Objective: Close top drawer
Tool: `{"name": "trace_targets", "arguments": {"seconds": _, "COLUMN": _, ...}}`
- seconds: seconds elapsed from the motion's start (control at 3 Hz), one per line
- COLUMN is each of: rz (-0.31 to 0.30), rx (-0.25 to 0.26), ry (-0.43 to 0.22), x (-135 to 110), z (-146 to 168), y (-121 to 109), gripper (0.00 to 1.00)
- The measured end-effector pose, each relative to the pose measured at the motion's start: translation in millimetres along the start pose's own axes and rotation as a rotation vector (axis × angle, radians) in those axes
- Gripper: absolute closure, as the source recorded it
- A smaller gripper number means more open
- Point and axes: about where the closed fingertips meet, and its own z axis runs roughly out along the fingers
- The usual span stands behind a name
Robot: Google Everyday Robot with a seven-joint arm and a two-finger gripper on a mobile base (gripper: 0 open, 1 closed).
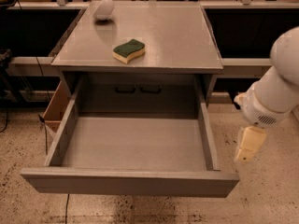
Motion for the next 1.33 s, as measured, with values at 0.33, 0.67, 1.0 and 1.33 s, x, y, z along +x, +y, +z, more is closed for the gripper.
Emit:
{"name": "trace_targets", "arguments": {"seconds": 0.33, "rz": -0.022, "rx": -0.053, "ry": 0.003, "x": -9.7, "z": 58.9, "y": -0.3, "gripper": 0.0}}
{"name": "trace_targets", "arguments": {"seconds": 0.67, "rz": 0.001, "rx": -0.105, "ry": 0.005, "x": -20.0, "z": 83.0, "y": 8.1, "gripper": 0.0}}
{"name": "trace_targets", "arguments": {"seconds": 1.0, "rz": 0.022, "rx": -0.144, "ry": -0.003, "x": -27.1, "z": 96.7, "y": 22.0, "gripper": 0.0}}
{"name": "trace_targets", "arguments": {"seconds": 1.33, "rz": 0.028, "rx": -0.174, "ry": -0.021, "x": -32.7, "z": 110.5, "y": 38.2, "gripper": 0.0}}
